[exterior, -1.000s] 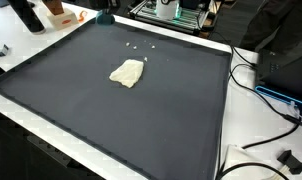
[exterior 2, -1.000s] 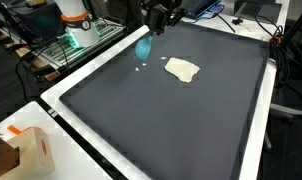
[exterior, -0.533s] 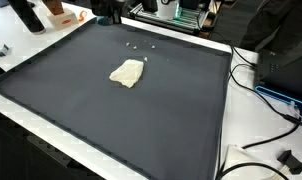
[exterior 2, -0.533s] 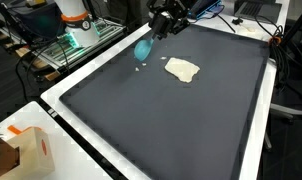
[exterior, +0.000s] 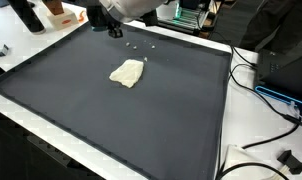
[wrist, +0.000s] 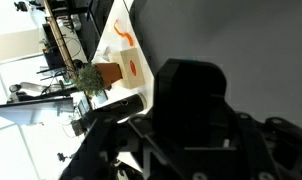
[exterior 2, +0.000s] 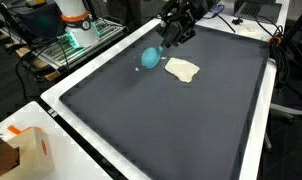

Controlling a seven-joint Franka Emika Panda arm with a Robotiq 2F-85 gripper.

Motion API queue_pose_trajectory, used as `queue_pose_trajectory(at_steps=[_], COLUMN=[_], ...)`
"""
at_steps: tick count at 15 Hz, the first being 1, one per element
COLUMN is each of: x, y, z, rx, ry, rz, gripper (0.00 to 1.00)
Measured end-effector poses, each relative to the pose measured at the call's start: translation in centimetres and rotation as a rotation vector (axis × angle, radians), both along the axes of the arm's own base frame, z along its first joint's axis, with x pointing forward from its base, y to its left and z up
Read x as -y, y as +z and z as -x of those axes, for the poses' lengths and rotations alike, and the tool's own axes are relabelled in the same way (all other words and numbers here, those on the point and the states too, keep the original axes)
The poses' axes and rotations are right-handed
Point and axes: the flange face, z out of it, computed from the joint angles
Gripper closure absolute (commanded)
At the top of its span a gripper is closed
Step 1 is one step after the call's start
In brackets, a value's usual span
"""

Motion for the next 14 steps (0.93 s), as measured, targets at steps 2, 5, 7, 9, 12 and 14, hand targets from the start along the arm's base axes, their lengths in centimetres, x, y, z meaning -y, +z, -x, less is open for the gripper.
queue_pose_trajectory(at_steps=[2,5,7,9,12,14], x=[-0.3,-0.7,-1.1,-1.4,-2.1,-2.6], y=[-0.7,-1.8,-2.4,-2.8,-3.2,-3.4], z=[-0.4,-0.8,-0.9,-0.9,-1.0,-1.2], rx=[-0.032,-0.077,-0.106,-0.131,-0.162,-0.180], ry=[0.040,0.087,0.114,0.138,0.175,0.199], rz=[0.007,0.015,0.015,0.015,0.011,0.008], gripper=[0.74,0.74,0.74,0.74,0.74,0.74])
